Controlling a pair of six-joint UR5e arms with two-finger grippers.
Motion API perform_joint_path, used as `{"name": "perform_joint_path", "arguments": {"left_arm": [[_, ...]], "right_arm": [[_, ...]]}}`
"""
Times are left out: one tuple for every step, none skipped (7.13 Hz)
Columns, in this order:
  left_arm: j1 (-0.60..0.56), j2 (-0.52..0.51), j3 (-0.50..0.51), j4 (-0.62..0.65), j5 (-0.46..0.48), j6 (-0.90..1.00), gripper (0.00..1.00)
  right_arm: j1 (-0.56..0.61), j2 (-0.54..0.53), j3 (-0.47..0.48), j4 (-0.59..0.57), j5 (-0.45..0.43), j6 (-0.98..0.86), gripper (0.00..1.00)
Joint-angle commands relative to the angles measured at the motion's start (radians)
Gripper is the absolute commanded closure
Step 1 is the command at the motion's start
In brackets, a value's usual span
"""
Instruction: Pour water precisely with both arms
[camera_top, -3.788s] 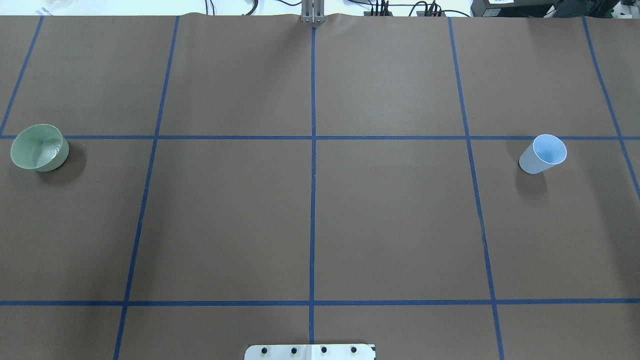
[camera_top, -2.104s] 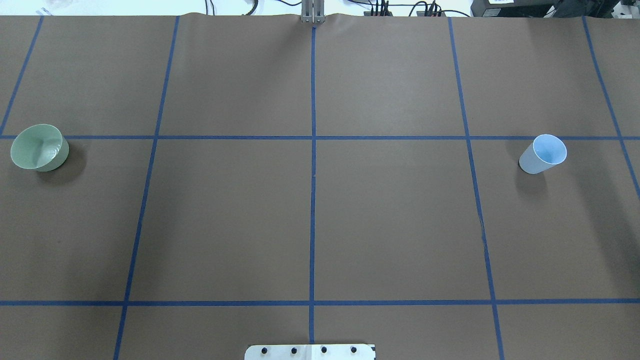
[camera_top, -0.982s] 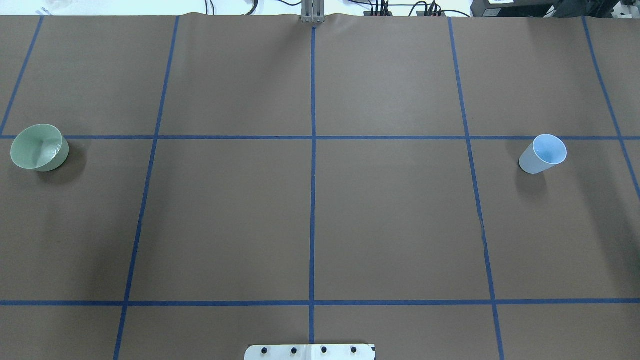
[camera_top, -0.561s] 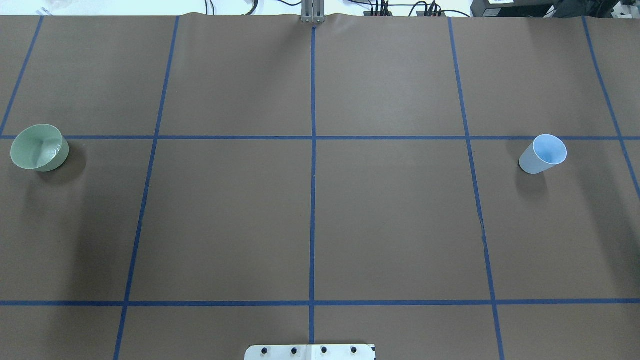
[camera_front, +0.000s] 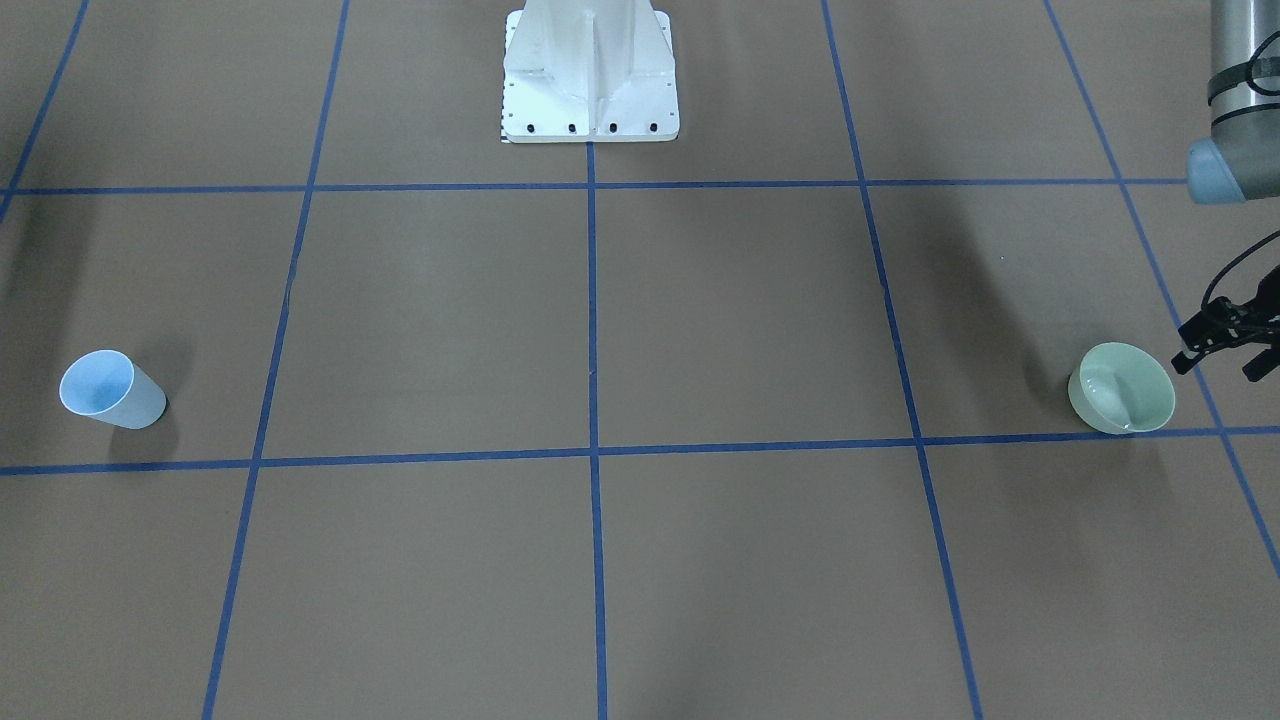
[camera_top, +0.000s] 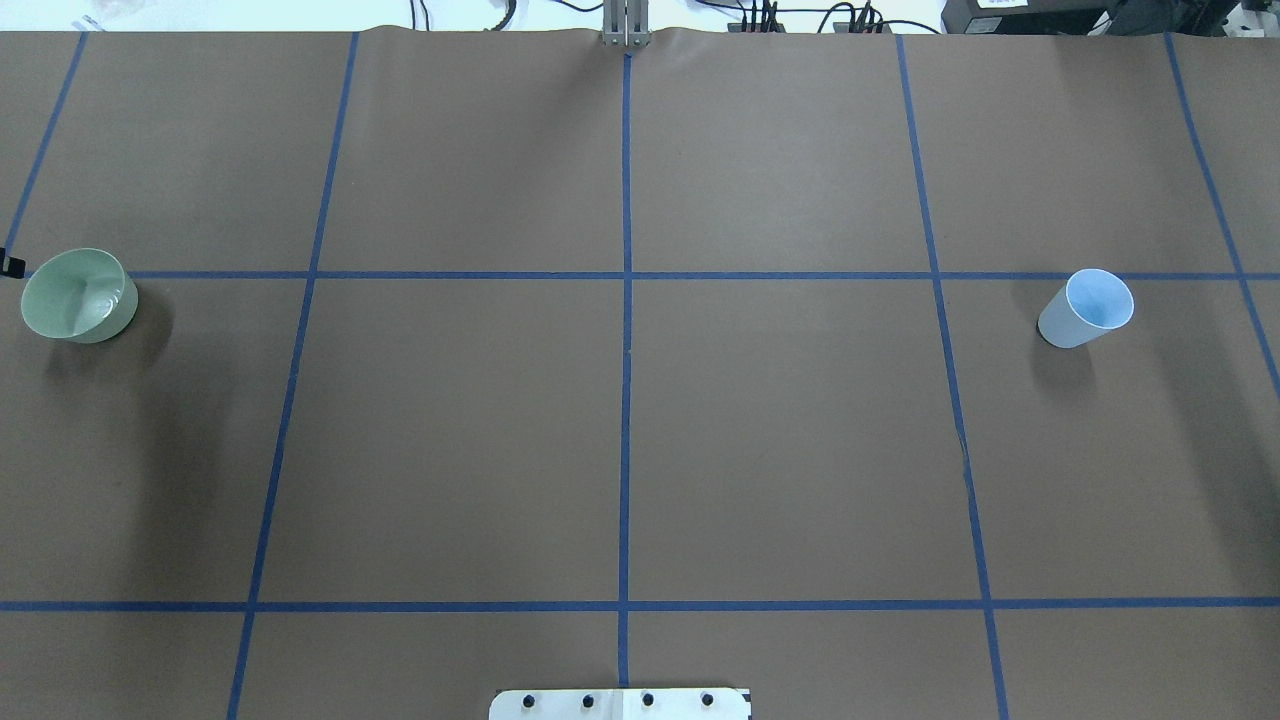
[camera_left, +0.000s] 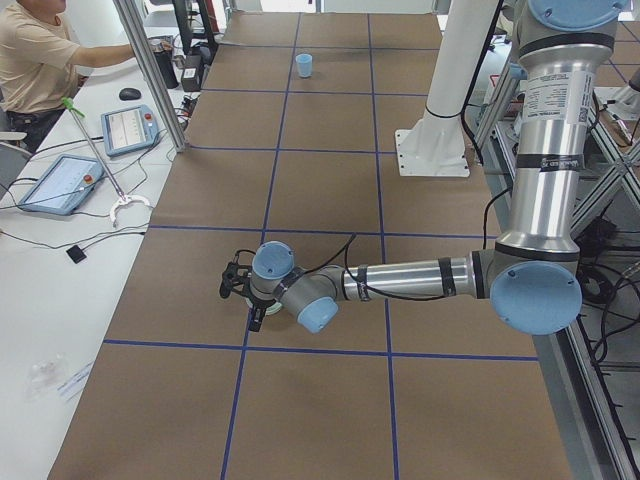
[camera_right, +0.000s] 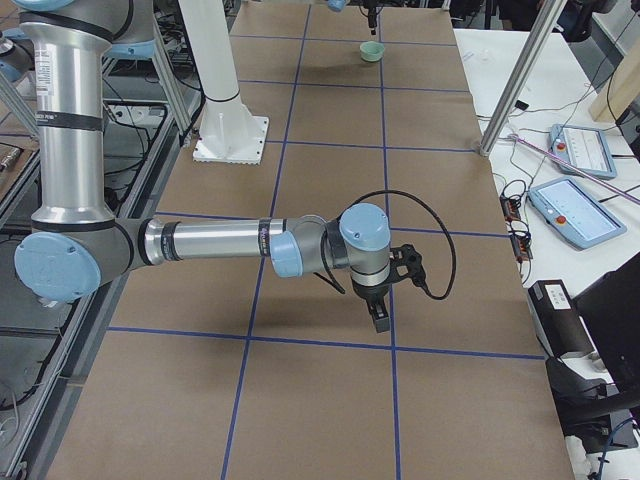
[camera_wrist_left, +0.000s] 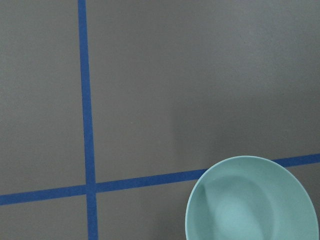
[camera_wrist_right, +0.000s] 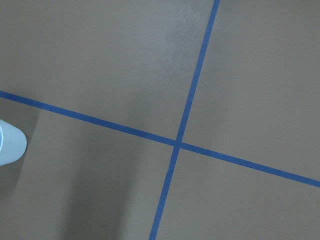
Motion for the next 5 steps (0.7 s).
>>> {"name": "perform_joint_path", "arguments": {"left_arm": [[0.024,-0.029,0.031,-0.005,0.023,-0.019,0.05],[0.058,-0.032,0.036,-0.005,0.055,-0.019,0.05],[0.063,-0.032,0.041,-0.008,0.063,-0.019,0.05],[0.073,-0.031,0.055,-0.038,0.066,-0.017,0.13],[0.075,-0.029,0.087,-0.085,0.065,-0.011,0.51]], "right_arm": [[0.001,0.000,0.000,0.000,0.000,0.000,0.00],[0.000,0.000,0.000,0.000,0.000,0.000,0.00],[0.000,0.000,0.000,0.000,-0.001,0.000,0.00],[0.000,0.000,0.000,0.001,-0.001,0.000,0.00],[0.001,0.001,0.000,0.001,-0.001,0.000,0.00]]}}
